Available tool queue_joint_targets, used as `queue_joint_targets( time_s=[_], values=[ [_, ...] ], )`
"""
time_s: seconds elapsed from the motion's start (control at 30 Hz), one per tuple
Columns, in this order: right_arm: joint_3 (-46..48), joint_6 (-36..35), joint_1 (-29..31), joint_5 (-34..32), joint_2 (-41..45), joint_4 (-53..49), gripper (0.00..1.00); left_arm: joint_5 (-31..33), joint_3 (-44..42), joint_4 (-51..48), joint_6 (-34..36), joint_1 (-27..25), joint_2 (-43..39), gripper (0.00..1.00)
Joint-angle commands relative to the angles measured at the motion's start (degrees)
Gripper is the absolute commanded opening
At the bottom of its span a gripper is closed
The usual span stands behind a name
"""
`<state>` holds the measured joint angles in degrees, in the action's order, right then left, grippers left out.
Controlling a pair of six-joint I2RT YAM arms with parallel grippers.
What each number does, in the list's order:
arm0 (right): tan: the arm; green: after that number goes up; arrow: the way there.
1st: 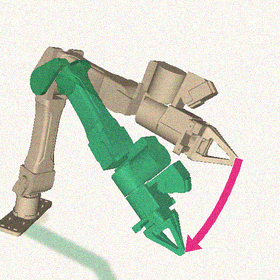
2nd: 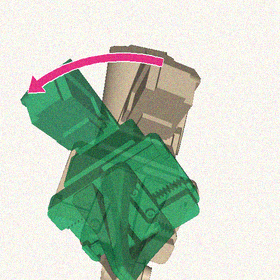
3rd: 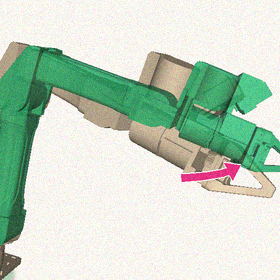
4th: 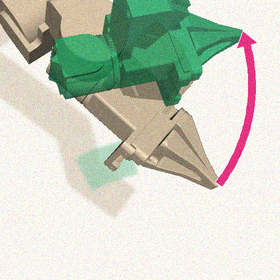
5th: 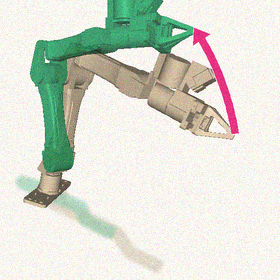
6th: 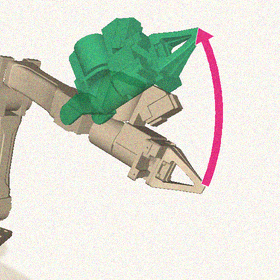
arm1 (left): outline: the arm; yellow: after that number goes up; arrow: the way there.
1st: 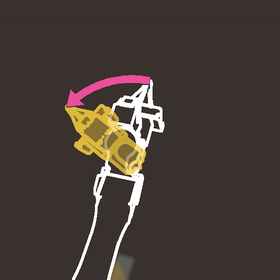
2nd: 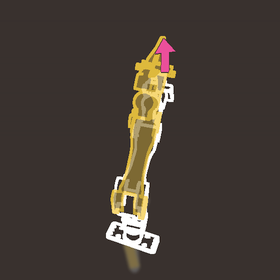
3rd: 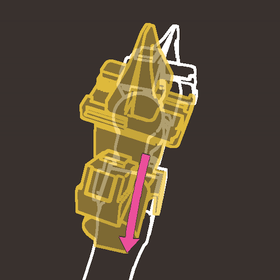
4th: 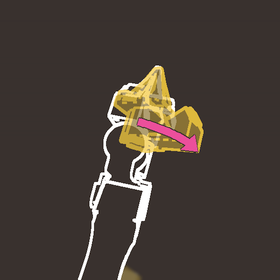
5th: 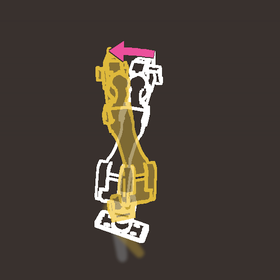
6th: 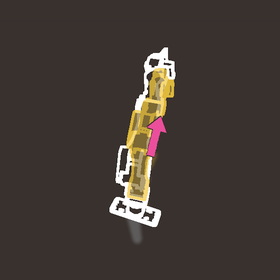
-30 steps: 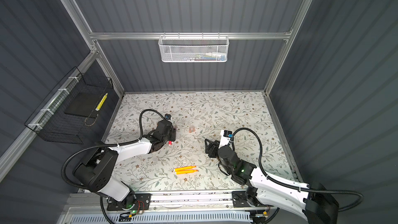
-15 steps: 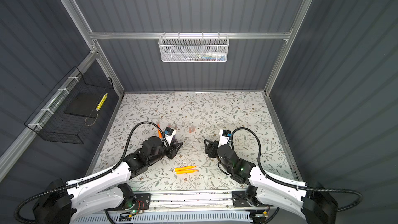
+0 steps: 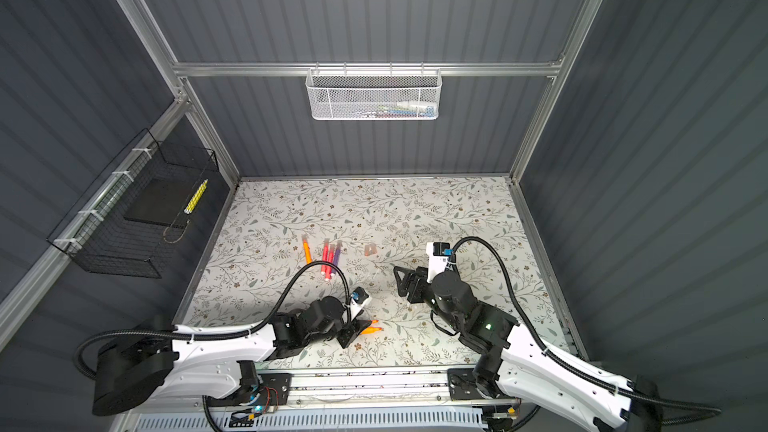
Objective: Insert the pens into the pen caps
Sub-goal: 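Move the left gripper down to the orange markers near the robot and grasp one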
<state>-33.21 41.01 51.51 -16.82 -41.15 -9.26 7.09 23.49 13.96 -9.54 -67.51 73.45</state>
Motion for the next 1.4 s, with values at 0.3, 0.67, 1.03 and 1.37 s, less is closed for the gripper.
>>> queue_joint_targets(
  time_s=[0.3, 0.67, 1.03, 1.37],
  values=[
    [-1.86, -2.38, -3.78, -1.86, 6.40, -17.59, 0.79, 9.85, 0.89, 0.84, 0.05, -2.19, 2.53, 0.43],
    [-2.39, -2.54, -4.02, -1.99, 7.44, -17.99, 0.79, 8.70, 4.33, -1.38, 0.66, -2.19, 7.24, 0.42],
    [-1.92, -2.10, -4.11, -1.67, 7.66, -17.70, 0.79, 15.83, 6.54, -4.69, -1.93, -2.10, 10.86, 0.46],
    [-1.14, -1.73, -4.13, -1.44, 7.79, -17.15, 0.79, 14.79, 5.26, -5.96, -5.98, 3.07, 8.83, 0.47]
  ],
)
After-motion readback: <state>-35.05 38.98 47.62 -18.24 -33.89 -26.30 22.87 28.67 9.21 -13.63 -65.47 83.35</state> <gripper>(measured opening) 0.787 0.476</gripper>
